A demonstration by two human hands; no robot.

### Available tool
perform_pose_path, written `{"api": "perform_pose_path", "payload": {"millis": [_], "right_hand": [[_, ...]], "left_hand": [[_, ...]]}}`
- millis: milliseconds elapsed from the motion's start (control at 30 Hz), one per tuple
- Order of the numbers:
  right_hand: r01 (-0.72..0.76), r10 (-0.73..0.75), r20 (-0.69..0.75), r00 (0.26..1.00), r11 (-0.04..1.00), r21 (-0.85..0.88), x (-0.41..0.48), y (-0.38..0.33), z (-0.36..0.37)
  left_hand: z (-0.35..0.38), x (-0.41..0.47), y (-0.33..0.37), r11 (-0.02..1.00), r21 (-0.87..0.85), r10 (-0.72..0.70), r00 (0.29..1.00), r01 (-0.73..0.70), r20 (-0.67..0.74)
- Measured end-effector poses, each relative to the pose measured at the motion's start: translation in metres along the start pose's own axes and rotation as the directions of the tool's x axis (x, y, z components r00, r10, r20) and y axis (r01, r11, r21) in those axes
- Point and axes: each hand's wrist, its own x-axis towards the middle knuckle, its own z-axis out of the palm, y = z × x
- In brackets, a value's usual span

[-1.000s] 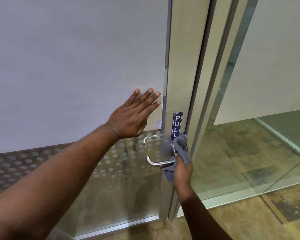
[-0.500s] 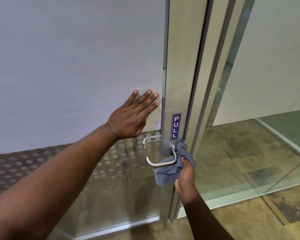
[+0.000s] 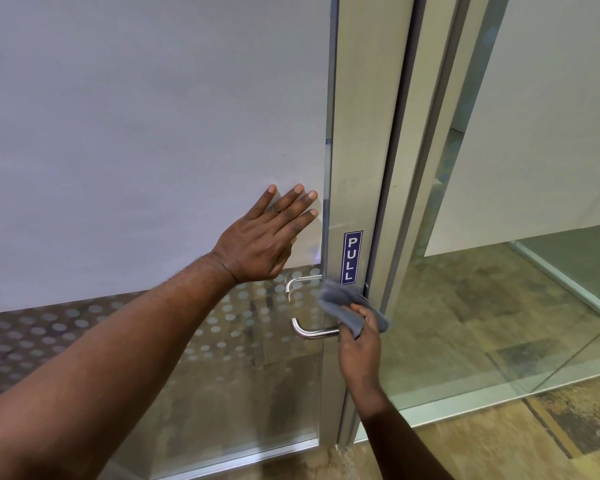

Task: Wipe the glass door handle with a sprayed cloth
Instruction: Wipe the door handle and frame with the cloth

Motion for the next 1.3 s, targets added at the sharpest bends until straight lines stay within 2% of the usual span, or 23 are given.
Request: {"api": "perform_pose_path", "payload": {"millis": [33, 133, 233, 367, 433, 500, 567, 633, 733, 800, 867, 1000, 1167, 1300], "right_hand": [[-0.047, 0.058, -0.065, 0.996, 0.986, 0.157, 0.001, -0.011, 0.002], [0.022, 0.060, -0.175, 0.983, 0.900, 0.435, 0.007, -0.040, 0.009], [0.060, 0.063, -0.202, 0.977, 0.834, 0.548, 0.012, -0.059, 0.015], [-0.011, 0.152, -0.194, 0.969, 0.813, 0.583, 0.023, -0.077, 0.027], [0.006, 0.087, -0.148, 0.985, 0.844, 0.536, 0.025, -0.092, 0.028], [0.143, -0.105, -0.111, 0.988, 0.891, 0.431, 0.027, -0.109, 0.027], [0.291, -0.284, -0.067, 0.957, 0.907, 0.304, 0.029, -0.124, 0.026], [0.396, -0.393, -0.045, 0.918, 0.910, 0.120, 0.031, -0.122, 0.026], [0.459, -0.462, -0.001, 0.887, 0.882, -0.109, 0.028, -0.081, 0.031], [0.439, -0.433, 0.076, 0.898, 0.869, -0.228, 0.019, -0.047, 0.034], [0.374, -0.339, 0.159, 0.927, 0.859, -0.350, 0.009, -0.019, 0.033], [0.356, -0.258, 0.247, 0.934, 0.733, -0.579, 0.000, 0.000, 0.028], [0.376, -0.292, 0.237, 0.926, 0.709, -0.596, 0.008, -0.016, 0.028], [0.414, -0.378, 0.178, 0.909, 0.755, -0.510, 0.029, -0.048, 0.023]], "left_hand": [[0.000, 0.000, 0.000, 1.000, -0.003, 0.001, 1.000, -0.001, -0.002], [-0.001, 0.000, 0.000, 1.000, -0.011, 0.001, 1.000, -0.001, -0.015], [0.000, 0.000, -0.001, 1.000, -0.014, 0.005, 1.000, -0.005, -0.023], [0.000, 0.000, -0.001, 1.000, -0.011, 0.004, 1.000, -0.005, -0.026], [-0.001, 0.000, 0.000, 1.000, -0.010, 0.008, 0.999, -0.009, -0.031], [-0.001, 0.001, 0.000, 1.000, -0.011, 0.006, 0.999, -0.007, -0.037], [-0.002, 0.001, 0.000, 1.000, -0.011, 0.002, 0.999, -0.003, -0.039], [-0.001, 0.000, 0.000, 1.000, -0.003, 0.004, 1.000, -0.004, -0.029], [0.000, -0.001, 0.000, 1.000, -0.004, 0.006, 1.000, -0.006, -0.017], [-0.001, 0.000, -0.001, 1.000, -0.007, 0.006, 1.000, -0.006, -0.014], [-0.001, 0.000, 0.000, 1.000, 0.003, 0.006, 1.000, -0.006, -0.017], [-0.002, 0.000, 0.000, 1.000, 0.006, 0.004, 1.000, -0.004, -0.019], [-0.001, 0.000, 0.000, 1.000, 0.008, 0.005, 1.000, -0.005, -0.020], [0.000, 0.000, -0.001, 1.000, 0.011, 0.002, 1.000, -0.002, -0.003]]}}
